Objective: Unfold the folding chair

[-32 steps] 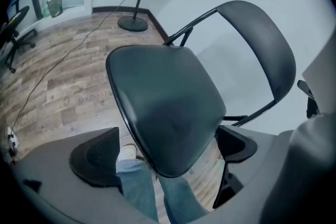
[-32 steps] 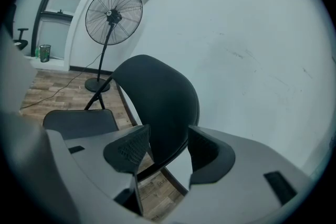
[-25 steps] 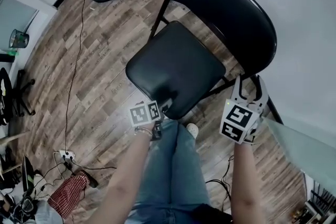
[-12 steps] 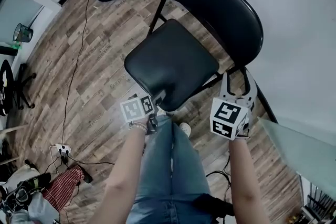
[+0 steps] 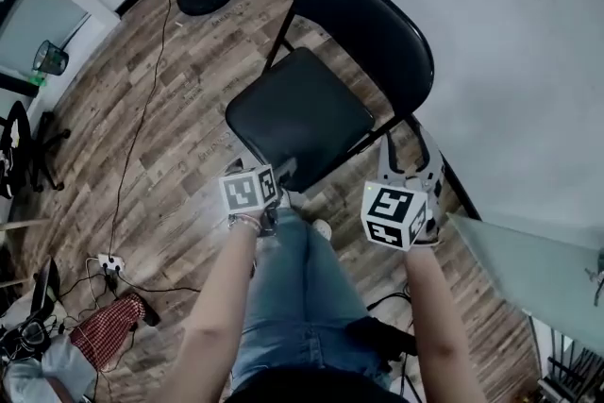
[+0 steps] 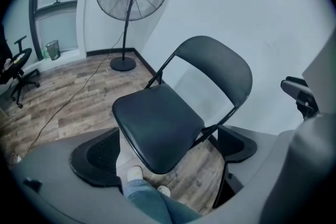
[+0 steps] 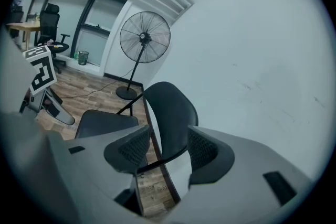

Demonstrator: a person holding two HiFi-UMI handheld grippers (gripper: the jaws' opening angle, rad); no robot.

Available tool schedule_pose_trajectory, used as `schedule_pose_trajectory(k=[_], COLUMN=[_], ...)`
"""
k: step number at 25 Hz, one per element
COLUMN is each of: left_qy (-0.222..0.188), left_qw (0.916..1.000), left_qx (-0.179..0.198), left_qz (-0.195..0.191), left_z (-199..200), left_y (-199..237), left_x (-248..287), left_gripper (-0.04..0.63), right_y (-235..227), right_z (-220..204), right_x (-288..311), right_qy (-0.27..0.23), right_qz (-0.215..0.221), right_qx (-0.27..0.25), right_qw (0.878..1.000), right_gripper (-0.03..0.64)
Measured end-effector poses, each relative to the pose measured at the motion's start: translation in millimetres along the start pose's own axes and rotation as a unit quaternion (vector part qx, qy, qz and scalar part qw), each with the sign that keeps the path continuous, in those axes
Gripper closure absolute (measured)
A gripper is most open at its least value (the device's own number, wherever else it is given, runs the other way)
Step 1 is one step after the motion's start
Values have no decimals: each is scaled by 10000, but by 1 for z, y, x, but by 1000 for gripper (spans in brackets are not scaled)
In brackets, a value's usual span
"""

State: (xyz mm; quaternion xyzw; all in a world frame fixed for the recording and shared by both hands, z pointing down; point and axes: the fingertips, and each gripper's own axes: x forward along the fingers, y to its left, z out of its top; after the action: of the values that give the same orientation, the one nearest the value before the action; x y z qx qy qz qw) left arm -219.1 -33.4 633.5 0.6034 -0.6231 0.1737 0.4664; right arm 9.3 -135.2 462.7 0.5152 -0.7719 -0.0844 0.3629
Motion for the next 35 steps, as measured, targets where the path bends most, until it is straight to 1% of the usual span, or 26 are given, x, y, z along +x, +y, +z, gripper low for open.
schedule_pose_trajectory(k=[6, 10, 13, 17, 19, 22, 25, 27, 31, 35], left_qy=[-150, -367, -612, -1026, -1252, -1631, -2007, -2213, -2579, -2810], left_qw=[9992, 9968, 9931, 9857, 9806, 9700, 9587, 9522, 9380, 9252], left_qx=[367, 705, 1000, 1335, 1508, 1800, 2013, 2100, 2311, 2542], left_qz=[56, 100, 100, 36, -2, -41, -98, -137, -143, -186], left_z=[11, 20, 29, 44, 53, 68, 86, 95, 113, 125], left_y=[-12, -24, -34, -48, -57, -73, -87, -94, -109, -120], left_x=[-38, -60, -75, -98, -110, -128, -149, -162, -184, -199], left_gripper=[46, 46, 46, 48, 48, 47, 48, 48, 48, 48], right_y=[-20, -25, -29, -34, -39, -47, -54, -57, -58, -60], right_z=[11, 20, 28, 40, 46, 54, 64, 73, 90, 99], right_x=[-34, -55, -69, -89, -98, -107, -116, -125, -140, -152], right_qy=[-24, -133, -236, -387, -450, -533, -670, -852, -1189, -1306], right_qz=[-87, -46, -37, -62, -106, -143, -171, -102, 157, 145], right_qx=[190, 295, 294, 269, 262, 362, 568, 761, 1154, 1153], right_qw=[9998, 9995, 9993, 9989, 9986, 9978, 9960, 9934, 9861, 9846], right_gripper=[416, 423, 433, 436, 436, 436, 437, 439, 443, 443])
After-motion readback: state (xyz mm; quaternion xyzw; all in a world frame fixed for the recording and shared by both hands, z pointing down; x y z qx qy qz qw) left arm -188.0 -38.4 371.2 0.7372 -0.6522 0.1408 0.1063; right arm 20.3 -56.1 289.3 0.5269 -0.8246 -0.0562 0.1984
